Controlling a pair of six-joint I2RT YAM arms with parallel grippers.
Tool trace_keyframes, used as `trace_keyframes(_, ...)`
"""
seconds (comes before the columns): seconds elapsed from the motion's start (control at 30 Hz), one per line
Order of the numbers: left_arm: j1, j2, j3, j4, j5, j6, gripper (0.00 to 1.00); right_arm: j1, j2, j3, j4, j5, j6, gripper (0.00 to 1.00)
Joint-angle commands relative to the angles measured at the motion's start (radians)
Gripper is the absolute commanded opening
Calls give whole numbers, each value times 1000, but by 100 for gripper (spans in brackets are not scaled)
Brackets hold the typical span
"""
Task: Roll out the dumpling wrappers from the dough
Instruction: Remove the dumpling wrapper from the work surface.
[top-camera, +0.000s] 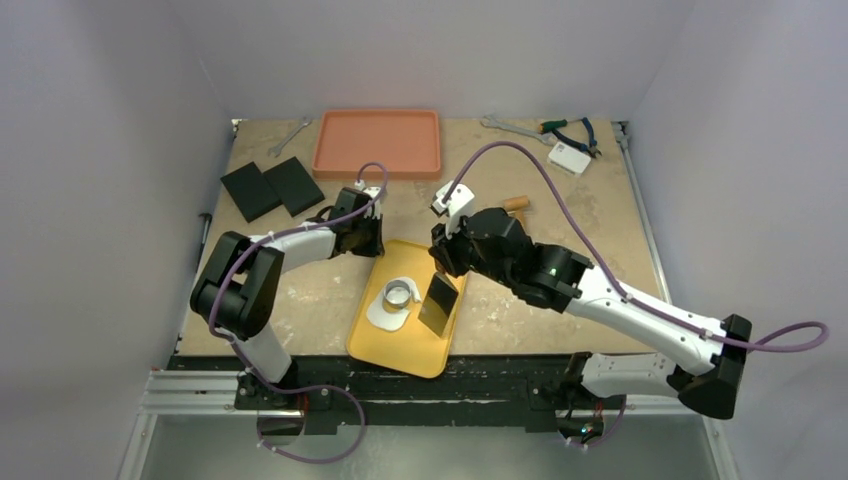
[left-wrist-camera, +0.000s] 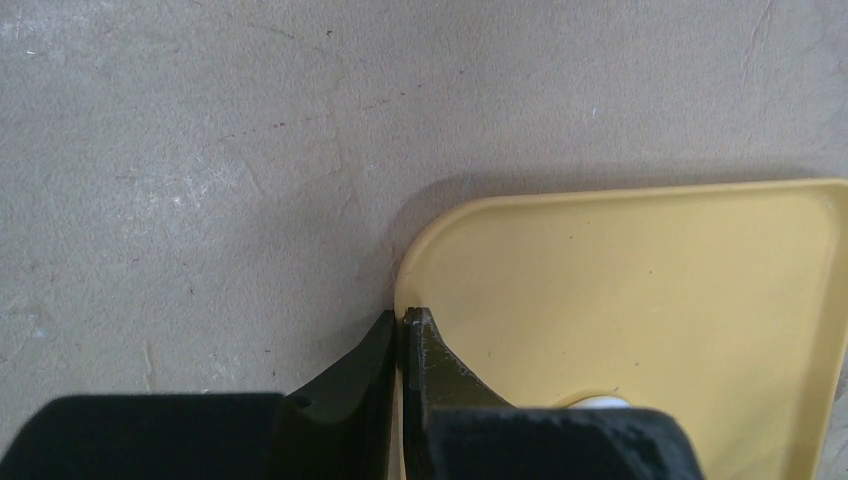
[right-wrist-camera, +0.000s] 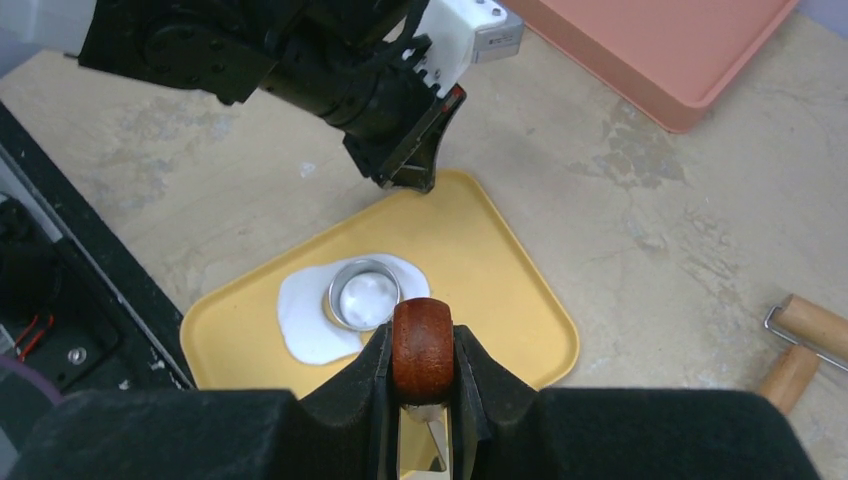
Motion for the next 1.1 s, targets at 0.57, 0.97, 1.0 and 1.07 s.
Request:
trace_keyframes(0.57, 8, -28, -24, -62, 17, 9, 0, -50, 109, -16, 211, 297, -57, 0)
trace_keyframes(0.97, 8, -18, -20, -61, 23, 12, 0, -53, 147, -11, 309, 341, -162, 0)
trace_keyframes(1.0, 8, -18, -19, -61, 23, 12, 0, -54, 156, -11, 317, 334, -154, 0)
trace_keyframes(1.07, 8, -18, -19, -61, 24, 14, 0, -54, 171, -20, 338, 331, -142, 0)
